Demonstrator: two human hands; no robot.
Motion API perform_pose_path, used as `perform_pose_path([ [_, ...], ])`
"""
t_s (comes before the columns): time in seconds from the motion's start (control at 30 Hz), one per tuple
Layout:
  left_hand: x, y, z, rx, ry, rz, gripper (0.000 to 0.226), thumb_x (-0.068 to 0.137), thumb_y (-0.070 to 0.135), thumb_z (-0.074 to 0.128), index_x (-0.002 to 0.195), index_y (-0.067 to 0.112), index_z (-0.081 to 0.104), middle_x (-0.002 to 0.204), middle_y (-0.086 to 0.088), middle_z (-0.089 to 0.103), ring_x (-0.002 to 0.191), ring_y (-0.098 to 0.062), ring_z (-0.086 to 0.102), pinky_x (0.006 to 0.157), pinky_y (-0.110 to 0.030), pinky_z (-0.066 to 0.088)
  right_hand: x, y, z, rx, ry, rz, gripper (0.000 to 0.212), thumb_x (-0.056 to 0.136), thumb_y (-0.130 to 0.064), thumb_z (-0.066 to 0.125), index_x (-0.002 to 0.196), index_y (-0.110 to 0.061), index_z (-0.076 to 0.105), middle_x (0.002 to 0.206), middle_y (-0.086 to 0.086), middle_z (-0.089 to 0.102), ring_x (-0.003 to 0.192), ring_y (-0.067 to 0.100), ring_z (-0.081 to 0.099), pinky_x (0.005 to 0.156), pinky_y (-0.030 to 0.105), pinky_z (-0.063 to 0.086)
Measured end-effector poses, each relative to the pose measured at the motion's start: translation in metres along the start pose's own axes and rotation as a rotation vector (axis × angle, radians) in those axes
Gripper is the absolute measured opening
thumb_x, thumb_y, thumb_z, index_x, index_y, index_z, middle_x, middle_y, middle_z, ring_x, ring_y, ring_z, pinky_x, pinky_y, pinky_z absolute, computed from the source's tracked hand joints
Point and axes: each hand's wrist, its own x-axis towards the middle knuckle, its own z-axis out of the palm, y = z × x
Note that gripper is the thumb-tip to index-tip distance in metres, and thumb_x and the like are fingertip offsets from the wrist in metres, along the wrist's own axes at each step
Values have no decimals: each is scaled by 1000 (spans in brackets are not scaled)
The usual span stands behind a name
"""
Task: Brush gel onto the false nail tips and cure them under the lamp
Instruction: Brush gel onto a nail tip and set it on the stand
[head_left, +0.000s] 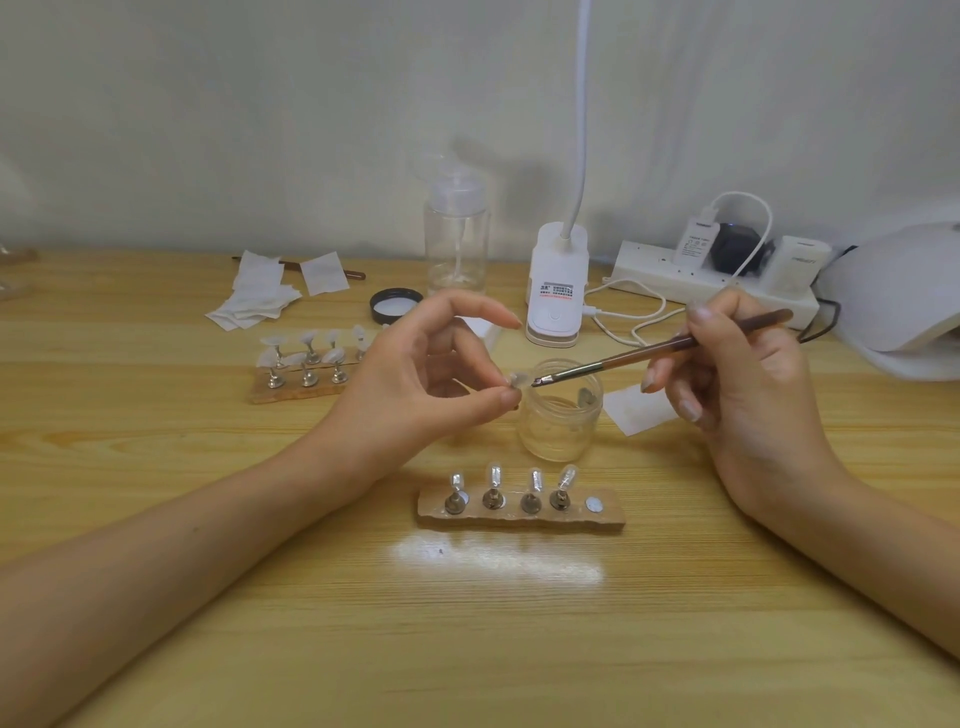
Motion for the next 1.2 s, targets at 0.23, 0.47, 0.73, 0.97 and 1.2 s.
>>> perform_pose_path([
  [0.23, 0, -2, 0, 14, 6, -5, 44, 81, 0, 78, 118, 18, 62, 72, 5, 64, 76, -10, 70, 78, -26, 59, -1, -1, 4, 77, -107, -44, 25, 93, -36, 57, 72, -24, 50, 65, 9, 70, 35, 11, 43, 41, 28, 24],
  [0.47, 0, -2, -1, -20, 1, -29, 39, 82, 2, 77, 114, 21, 63, 72, 6, 63, 79, -13, 71, 78, -23, 57, -1, 0, -1, 8, -11, -28, 31, 100, -24, 51, 70, -27, 54, 63, 9, 68, 36, 12, 42, 41, 27, 23],
  [0.73, 0, -2, -1, -15, -9, -26, 41, 82, 1, 77, 114, 20, 62, 73, 3, 64, 82, -21, 74, 81, -24, 58, -1, -1, 4, 33, -110, -48, 27, 95, -34, 55, 69, -30, 53, 68, 10, 71, 37, 13, 45, 37, 21, 26],
  [0.97, 1, -3, -1, -30, -2, -25, 42, 77, 15, 79, 115, 23, 62, 75, 6, 66, 81, -12, 71, 81, -25, 58, 0, 0, -2, 17, -14, -19, 29, 102, -20, 48, 73, -19, 48, 58, 8, 65, 34, 11, 37, 40, 17, 34],
  [1.2, 1, -1, -1, -30, -7, -9, 43, 77, 19, 80, 116, 25, 63, 82, 6, 71, 80, -10, 70, 75, -22, 55, 0, -2, 3, 88, -108, 12, 25, 92, -37, 54, 71, -23, 51, 63, 7, 69, 33, 8, 39, 35, 14, 27],
])
